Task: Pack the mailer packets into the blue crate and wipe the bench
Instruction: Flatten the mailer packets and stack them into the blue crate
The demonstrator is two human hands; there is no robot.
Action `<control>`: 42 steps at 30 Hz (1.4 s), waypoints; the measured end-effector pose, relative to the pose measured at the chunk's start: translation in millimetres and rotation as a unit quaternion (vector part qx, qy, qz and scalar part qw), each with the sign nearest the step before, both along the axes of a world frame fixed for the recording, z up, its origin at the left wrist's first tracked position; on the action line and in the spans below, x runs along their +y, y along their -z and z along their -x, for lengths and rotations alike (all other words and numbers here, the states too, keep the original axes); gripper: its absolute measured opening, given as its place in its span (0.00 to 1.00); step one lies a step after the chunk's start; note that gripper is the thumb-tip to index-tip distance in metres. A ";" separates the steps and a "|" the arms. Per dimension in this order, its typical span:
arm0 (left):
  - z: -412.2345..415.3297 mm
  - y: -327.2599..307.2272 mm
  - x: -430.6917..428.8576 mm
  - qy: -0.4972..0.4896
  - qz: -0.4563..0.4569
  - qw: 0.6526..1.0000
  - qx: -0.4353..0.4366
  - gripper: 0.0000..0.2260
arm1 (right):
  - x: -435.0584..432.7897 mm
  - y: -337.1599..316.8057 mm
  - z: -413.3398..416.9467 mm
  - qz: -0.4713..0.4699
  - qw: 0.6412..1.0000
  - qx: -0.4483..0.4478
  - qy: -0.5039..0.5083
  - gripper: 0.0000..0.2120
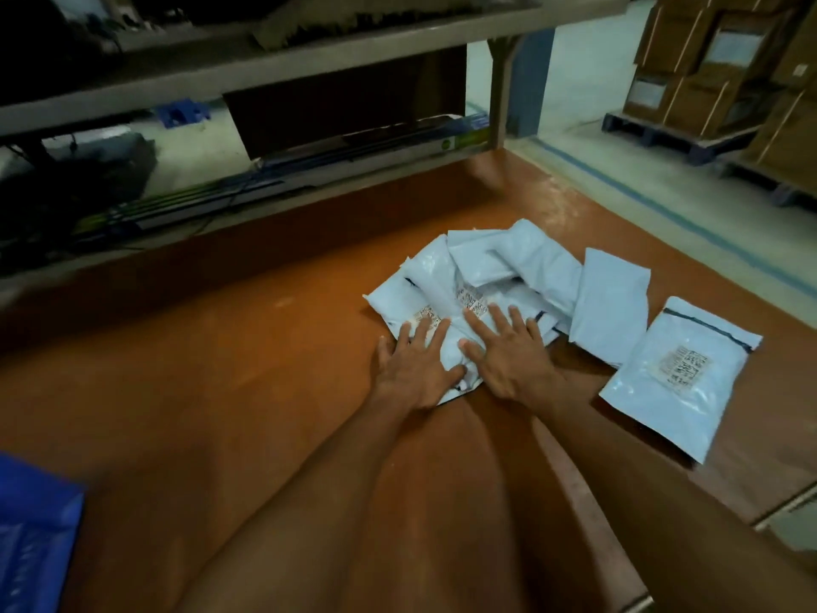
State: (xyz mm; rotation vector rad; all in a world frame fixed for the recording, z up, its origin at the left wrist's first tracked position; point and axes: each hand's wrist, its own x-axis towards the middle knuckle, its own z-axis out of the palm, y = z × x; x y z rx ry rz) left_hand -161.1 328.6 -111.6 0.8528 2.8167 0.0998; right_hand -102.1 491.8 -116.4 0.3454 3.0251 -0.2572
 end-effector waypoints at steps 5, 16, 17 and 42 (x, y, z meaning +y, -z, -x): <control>-37.9 -3.2 -83.6 0.001 0.014 1.000 -0.022 0.36 | -69.5 -16.1 -50.1 -0.016 1.000 0.014 -0.020 0.28; -157.5 -13.2 -294.5 -0.118 -0.079 0.990 -0.009 0.26 | -211.4 -17.6 -143.9 0.028 0.992 0.061 -0.105 0.31; -160.4 -12.8 -295.7 -0.140 -0.096 0.986 0.004 0.27 | -216.6 -15.1 -140.0 0.035 0.991 0.055 -0.115 0.32; -174.6 31.8 -277.6 -0.167 -0.002 0.984 0.062 0.35 | -235.4 28.4 -129.4 0.014 0.985 0.043 -0.169 0.33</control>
